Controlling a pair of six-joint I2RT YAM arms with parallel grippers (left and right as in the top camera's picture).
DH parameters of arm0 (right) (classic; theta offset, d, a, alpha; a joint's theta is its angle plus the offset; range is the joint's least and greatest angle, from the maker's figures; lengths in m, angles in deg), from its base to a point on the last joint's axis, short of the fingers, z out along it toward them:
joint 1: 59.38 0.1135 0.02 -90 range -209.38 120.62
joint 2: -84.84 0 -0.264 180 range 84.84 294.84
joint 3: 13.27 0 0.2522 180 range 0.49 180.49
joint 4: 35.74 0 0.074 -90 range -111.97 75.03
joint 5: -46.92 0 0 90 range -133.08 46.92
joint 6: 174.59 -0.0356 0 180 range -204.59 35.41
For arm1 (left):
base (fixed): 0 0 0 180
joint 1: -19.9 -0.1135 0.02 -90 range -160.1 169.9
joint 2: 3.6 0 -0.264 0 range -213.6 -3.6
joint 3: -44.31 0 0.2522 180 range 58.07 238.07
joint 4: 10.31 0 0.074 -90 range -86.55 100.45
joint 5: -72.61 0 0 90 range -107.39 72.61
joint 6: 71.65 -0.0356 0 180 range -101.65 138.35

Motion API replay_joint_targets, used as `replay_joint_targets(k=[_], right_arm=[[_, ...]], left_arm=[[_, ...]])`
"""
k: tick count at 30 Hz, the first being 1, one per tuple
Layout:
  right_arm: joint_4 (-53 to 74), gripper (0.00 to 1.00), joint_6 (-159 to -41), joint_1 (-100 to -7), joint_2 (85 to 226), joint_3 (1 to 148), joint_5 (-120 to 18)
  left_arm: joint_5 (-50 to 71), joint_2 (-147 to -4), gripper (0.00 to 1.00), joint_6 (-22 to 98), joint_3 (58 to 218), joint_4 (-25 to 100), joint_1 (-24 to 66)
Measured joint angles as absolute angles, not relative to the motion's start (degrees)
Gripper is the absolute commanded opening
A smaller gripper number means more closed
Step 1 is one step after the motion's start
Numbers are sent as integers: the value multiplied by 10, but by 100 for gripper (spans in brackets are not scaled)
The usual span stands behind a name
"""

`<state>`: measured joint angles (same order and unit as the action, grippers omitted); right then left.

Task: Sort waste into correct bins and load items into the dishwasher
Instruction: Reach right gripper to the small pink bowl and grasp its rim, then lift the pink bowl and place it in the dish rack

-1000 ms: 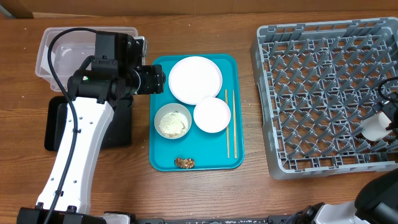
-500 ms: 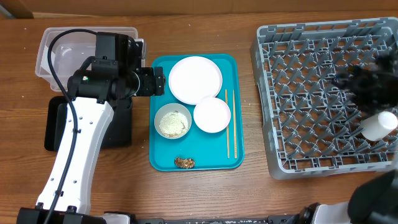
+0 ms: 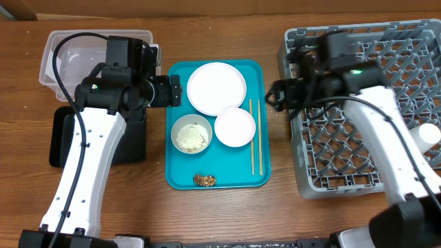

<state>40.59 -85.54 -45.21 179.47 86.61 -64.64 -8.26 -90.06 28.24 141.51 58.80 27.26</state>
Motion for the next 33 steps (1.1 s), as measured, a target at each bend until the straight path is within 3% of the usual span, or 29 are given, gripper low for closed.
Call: replay_joint_targets(k=[4,12,28,33], right_arm=[[400,67,-877,-415,1839,866,-627],[399,58,-944,-375,1948,862,-595],[405,35,-982,-362,2015,862,-585],[407,16,-986,-361,2015,862,-585]], left_arm=[[-83,-901,90,282,1415,588,273],[-89,-901,91,282,1415,588,273],[-96,-901,91,282,1415,588,273],[-96,-901,91,282,1415,588,273]])
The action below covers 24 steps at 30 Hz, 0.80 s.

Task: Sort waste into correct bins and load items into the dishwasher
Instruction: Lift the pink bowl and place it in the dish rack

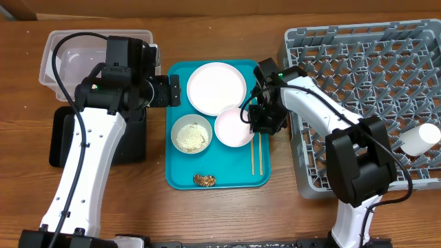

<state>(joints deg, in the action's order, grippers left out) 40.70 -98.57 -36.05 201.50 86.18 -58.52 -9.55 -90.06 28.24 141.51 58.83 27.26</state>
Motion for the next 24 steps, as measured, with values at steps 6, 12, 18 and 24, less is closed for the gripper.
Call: replay_joint_targets(k=[6,12,18,24], right_arm=[[407,10,-996,-361,2015,862,-585],[408,4,-999,-361,2015,862,-583],[410,4,-999,-361,2015,862,-581],[417,4,-996,-366,1995,869,-566]], left_arm=[[-96,-901,91,282,1415,588,273],[-96,-901,91,282,1415,588,273],[-96,-901,91,282,1415,588,273],[-96,-901,91,282,1415,588,273]])
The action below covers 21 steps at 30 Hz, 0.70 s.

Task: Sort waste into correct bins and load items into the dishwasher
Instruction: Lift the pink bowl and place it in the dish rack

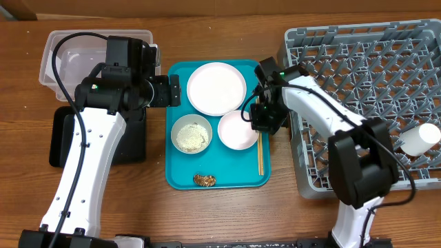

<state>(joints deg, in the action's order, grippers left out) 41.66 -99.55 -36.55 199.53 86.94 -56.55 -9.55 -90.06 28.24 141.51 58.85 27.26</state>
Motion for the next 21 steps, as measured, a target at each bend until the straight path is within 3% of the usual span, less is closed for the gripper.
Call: replay_joint_targets(k=[7,13,17,21], right_arm=[[403,4,-985,-395,1858,928,-452],[361,4,-979,-451,1785,941,-255],[266,4,-926,-529,1790,940,-113],[157,4,-864,-610,1791,938,-78]], left_arm=[[-96,-901,91,282,1415,588,273],[-96,-901,93,282,1415,588,273],[-96,-901,94,282,1415,588,273],[-96,-901,94,282,1415,589,273]])
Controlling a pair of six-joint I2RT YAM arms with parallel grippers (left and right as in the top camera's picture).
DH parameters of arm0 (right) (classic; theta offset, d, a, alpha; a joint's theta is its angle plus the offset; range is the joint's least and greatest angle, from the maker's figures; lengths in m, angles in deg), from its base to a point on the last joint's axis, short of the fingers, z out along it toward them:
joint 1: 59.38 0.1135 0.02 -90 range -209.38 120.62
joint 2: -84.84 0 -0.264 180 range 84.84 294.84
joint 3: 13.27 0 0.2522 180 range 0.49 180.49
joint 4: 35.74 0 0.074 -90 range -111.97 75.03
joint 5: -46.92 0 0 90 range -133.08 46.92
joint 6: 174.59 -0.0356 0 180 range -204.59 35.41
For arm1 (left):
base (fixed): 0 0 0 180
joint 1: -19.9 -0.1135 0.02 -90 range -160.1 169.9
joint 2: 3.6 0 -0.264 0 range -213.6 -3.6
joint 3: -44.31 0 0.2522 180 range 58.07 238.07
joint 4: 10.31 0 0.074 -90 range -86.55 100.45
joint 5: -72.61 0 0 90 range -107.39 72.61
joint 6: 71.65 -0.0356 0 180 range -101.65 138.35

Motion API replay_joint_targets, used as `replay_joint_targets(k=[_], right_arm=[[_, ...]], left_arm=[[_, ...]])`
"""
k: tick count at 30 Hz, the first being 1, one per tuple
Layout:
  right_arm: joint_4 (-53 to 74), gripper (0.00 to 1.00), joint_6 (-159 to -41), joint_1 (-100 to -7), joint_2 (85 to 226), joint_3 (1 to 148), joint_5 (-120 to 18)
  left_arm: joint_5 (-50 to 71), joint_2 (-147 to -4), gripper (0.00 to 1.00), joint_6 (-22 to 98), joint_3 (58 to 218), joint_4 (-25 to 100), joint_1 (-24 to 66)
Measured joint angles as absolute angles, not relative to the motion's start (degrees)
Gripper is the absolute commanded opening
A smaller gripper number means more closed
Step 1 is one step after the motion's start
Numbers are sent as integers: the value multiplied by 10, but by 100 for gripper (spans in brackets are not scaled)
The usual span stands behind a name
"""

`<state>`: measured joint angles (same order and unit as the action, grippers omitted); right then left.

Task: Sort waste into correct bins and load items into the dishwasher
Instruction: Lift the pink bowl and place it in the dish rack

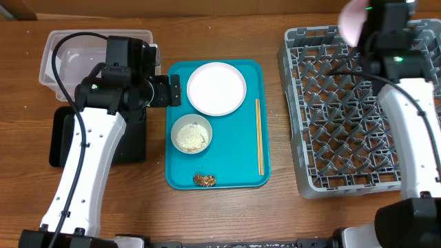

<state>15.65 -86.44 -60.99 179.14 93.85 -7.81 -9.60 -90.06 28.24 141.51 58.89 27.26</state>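
Observation:
On the teal tray lie a large white plate, a small bowl of rice, a brown food scrap and a pair of chopsticks. A small white bowl hangs blurred over the far edge of the grey dish rack, with my right gripper shut on it. My left gripper hovers at the tray's far left edge, open and holding nothing.
A clear plastic bin stands at the far left. A black bin sits under my left arm beside the tray. The rack fills the right side of the table, and my right arm reaches across it.
The right gripper was at the small white bowl's right rim on the tray. Now it holds that bowl high over the rack's far edge. The left arm has not moved.
At first my right gripper was over the rack's left edge, with the small white bowl on the tray. Then it stood at the bowl's right rim. Bowl and chopsticks then shifted slightly toward the front. Now the bowl is off the tray, over the rack.

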Motion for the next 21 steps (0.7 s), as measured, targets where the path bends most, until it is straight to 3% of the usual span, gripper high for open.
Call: replay_joint_targets(k=[5,12,21], right_arm=[[95,4,-784,-692,1810,939,-40],[-5,4,-740,-737,1926,938,149],[109,4,-808,-739,2018,938,194]], left_arm=[[-97,-901,94,282,1415,588,273],[-97,-901,93,282,1415,591,273],[-97,-901,93,282,1415,590,273]])
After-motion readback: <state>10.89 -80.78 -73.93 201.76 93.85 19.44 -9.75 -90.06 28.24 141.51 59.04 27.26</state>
